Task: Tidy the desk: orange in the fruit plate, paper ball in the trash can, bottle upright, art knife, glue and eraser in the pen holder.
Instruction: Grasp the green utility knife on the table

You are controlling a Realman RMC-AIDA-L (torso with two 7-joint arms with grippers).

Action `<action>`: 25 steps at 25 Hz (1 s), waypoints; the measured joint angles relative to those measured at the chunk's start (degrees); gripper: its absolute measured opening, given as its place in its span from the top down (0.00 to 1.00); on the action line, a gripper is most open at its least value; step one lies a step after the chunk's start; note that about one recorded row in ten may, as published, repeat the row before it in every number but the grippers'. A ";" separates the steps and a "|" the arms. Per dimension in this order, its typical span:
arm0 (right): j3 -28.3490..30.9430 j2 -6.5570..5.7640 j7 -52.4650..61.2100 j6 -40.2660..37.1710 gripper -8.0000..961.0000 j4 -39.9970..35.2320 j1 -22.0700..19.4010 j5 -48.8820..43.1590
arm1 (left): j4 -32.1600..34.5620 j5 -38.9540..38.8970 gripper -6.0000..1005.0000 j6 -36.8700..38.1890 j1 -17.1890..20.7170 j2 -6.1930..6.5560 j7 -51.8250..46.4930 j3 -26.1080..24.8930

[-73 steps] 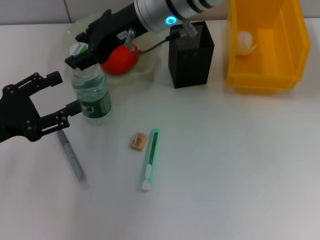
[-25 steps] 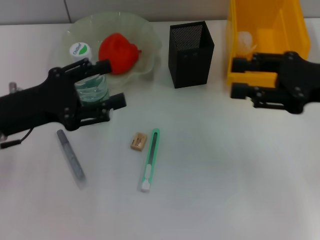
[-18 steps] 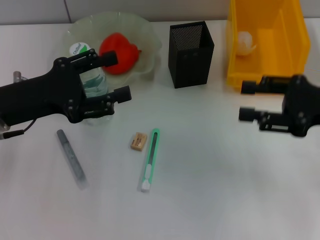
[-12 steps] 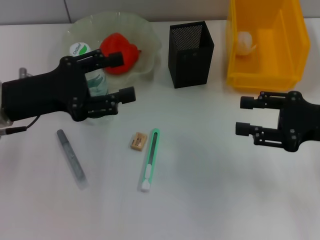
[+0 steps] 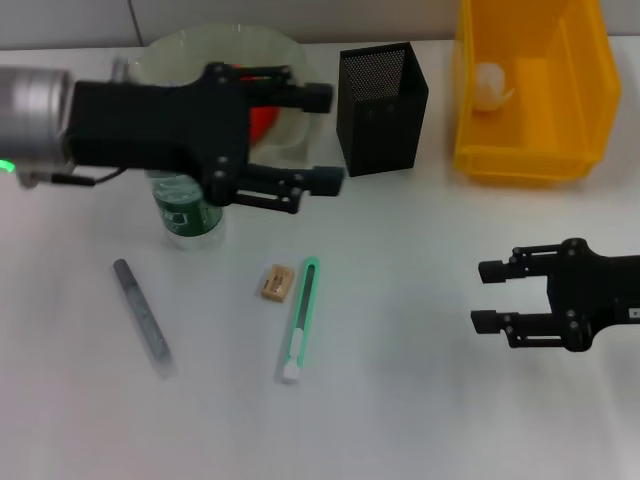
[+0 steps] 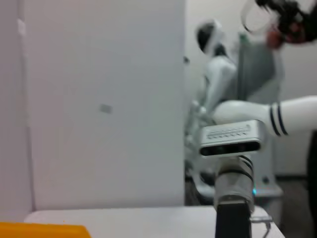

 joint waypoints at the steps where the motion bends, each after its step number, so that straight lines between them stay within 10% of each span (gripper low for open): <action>1: 0.00 0.00 0.00 0.00 0.35 0.00 0.00 0.00 | 0.00 0.00 0.19 0.00 0.00 0.00 0.00 0.00; 25: 3.14 -0.74 13.04 -0.06 0.35 0.13 1.28 -1.23 | 25.52 16.88 0.20 -9.79 -9.76 -1.84 7.49 37.66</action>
